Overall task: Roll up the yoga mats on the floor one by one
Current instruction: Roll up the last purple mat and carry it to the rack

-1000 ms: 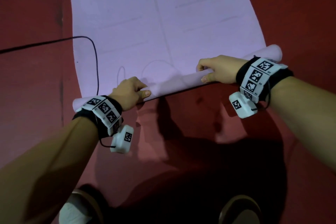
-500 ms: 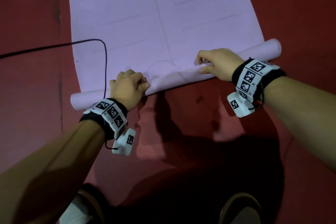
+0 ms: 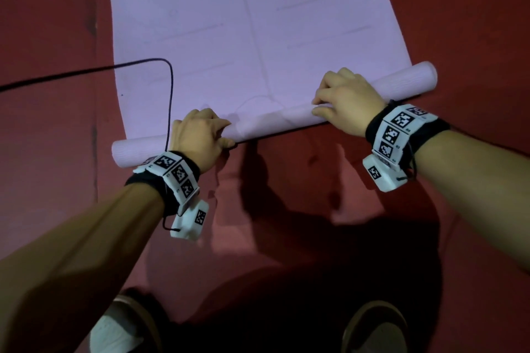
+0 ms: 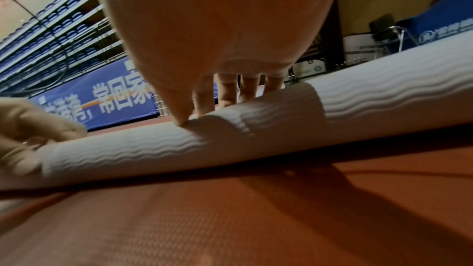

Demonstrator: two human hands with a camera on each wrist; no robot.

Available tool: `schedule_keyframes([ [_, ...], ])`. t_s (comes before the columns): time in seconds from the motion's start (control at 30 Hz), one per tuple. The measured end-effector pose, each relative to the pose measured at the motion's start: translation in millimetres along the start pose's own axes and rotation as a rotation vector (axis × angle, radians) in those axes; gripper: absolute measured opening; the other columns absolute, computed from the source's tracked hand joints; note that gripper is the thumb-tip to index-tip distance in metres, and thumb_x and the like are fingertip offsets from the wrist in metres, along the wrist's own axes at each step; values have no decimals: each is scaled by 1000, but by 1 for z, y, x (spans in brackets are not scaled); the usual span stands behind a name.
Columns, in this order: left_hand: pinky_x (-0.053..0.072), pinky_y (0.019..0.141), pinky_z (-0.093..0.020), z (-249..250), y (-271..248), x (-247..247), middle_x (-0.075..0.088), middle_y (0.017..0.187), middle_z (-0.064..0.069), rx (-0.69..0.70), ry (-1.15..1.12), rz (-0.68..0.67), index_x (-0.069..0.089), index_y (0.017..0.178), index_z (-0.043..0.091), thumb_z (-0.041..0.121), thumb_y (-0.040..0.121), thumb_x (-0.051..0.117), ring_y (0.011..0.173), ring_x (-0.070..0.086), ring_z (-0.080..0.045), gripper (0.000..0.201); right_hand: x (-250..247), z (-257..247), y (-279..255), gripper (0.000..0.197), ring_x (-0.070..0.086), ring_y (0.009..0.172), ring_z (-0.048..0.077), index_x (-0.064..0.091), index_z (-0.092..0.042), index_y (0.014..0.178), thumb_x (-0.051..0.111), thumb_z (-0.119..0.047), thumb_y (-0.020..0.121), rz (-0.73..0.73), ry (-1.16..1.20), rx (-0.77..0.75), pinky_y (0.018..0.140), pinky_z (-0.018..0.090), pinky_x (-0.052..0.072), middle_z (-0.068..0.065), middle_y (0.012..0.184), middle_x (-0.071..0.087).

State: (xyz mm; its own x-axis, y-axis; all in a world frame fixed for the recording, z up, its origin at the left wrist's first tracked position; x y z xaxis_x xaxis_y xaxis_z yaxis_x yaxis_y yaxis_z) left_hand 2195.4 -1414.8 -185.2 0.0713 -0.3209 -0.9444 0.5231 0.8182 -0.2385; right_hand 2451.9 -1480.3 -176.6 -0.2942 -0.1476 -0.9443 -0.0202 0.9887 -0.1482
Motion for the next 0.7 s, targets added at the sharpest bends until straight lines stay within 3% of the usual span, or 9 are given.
schedule_keyframes([
  [0.2, 29, 83, -41, 5, 0, -3, 66, 108, -3, 16, 74, 39, 63, 122, 26, 37, 90, 68, 101, 59, -33, 34, 1, -9, -10, 36, 50, 104, 31, 66, -16, 109, 68, -32, 77, -7, -184, -51, 89, 45, 39, 4, 110, 58],
  [0.4, 31, 84, -43, 6, 3, -3, 66, 109, -10, -20, 64, 22, 58, 126, 28, 28, 93, 60, 100, 60, -36, 33, 1, -10, 1, 40, 51, 107, 33, 60, -17, 121, 61, -29, 83, -60, -174, -18, 90, 44, 40, 5, 113, 61],
  [0.53, 33, 96, -55, 10, -1, 1, 52, 124, -9, -61, 20, 73, 62, 125, 22, 19, 93, 60, 114, 45, -37, 32, -1, -9, 10, 39, 52, 108, 33, 52, -19, 124, 57, -29, 87, -79, -138, -2, 91, 44, 40, 5, 117, 63],
  [0.6, 25, 103, -67, 13, -4, 0, 54, 119, -7, -74, 65, 126, 63, 121, 23, 17, 91, 60, 114, 43, -37, 31, 0, -7, 14, 38, 52, 109, 33, 51, -20, 124, 56, -30, 88, -102, -141, 3, 91, 44, 40, 6, 118, 62],
  [0.7, 23, 107, -67, 18, -7, 3, 54, 114, -7, -102, 49, 137, 57, 133, 29, 13, 86, 56, 112, 46, -36, 50, 1, -3, 21, 38, 51, 110, 34, 52, -23, 125, 57, -34, 89, -138, -107, 34, 92, 43, 39, 8, 118, 61],
])
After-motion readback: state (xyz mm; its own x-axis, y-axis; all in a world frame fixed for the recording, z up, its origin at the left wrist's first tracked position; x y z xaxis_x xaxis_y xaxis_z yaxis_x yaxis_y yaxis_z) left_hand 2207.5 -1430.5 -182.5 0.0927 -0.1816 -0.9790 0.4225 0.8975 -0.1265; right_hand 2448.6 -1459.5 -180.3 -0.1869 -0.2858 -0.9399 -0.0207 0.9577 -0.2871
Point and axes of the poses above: each hand's wrist, its own y-axis towards the middle knuckle, its own x-axis out of the palm, z = x × y, the point moved 8 cm from there along y, towards the middle knuckle
